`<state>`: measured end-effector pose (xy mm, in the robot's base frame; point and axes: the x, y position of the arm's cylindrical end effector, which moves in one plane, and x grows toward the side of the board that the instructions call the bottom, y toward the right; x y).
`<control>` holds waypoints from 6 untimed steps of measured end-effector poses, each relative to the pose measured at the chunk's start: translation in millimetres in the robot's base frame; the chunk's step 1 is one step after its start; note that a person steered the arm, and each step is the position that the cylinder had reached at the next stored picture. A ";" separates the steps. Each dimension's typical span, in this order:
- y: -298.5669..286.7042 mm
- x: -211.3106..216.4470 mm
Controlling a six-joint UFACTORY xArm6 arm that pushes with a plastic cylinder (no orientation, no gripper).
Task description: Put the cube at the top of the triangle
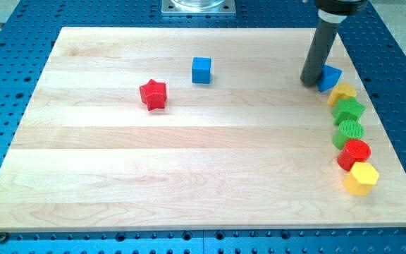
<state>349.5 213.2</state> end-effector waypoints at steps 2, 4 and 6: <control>-10.9 0.0; -185.2 42.7; -220.3 -15.8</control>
<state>333.8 -7.0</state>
